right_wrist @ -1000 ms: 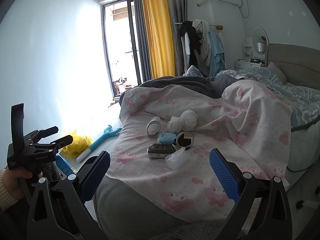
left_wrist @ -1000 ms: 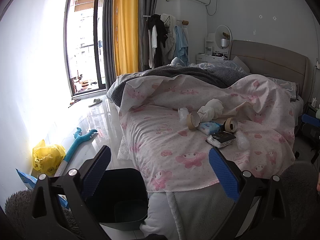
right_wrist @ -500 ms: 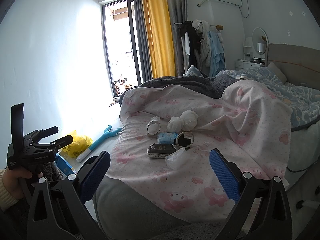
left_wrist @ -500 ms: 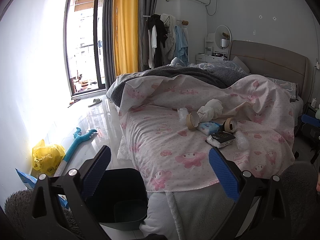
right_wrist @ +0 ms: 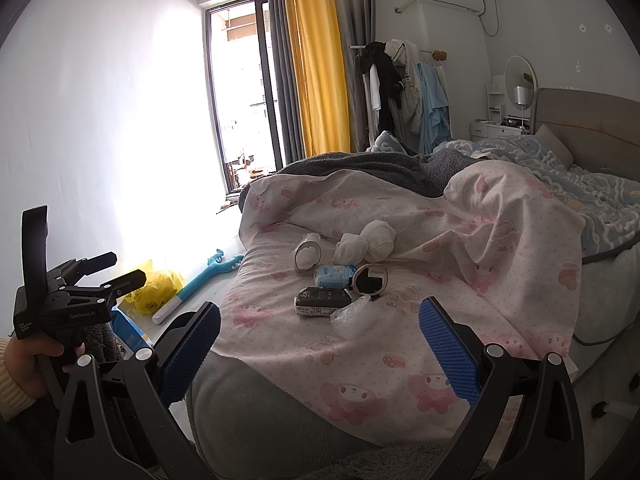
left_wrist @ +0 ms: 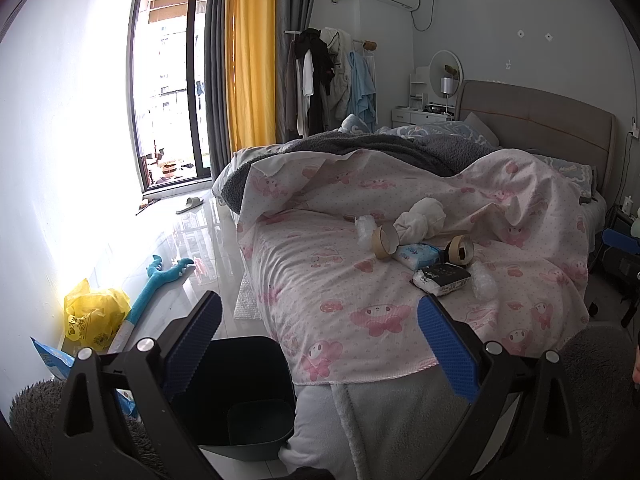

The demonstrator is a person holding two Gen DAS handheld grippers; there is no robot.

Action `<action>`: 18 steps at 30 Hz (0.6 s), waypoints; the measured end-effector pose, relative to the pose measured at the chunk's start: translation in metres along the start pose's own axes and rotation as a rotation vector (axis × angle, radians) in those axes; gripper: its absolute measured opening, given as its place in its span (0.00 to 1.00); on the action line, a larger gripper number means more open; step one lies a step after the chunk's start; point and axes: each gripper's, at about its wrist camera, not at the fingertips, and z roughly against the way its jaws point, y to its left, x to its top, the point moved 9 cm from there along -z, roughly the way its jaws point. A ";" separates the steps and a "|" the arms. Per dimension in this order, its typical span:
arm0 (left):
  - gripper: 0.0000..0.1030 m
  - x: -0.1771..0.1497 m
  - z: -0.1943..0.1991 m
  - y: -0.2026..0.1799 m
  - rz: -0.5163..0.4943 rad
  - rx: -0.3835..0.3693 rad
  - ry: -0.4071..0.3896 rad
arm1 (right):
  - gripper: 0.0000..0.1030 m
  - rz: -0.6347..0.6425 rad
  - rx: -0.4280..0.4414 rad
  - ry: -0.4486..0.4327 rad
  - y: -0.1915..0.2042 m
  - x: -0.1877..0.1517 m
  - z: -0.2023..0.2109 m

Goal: Collect trash

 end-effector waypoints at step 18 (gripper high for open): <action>0.97 0.000 0.000 0.000 0.000 0.001 0.004 | 0.97 0.010 -0.003 0.005 0.003 -0.001 -0.002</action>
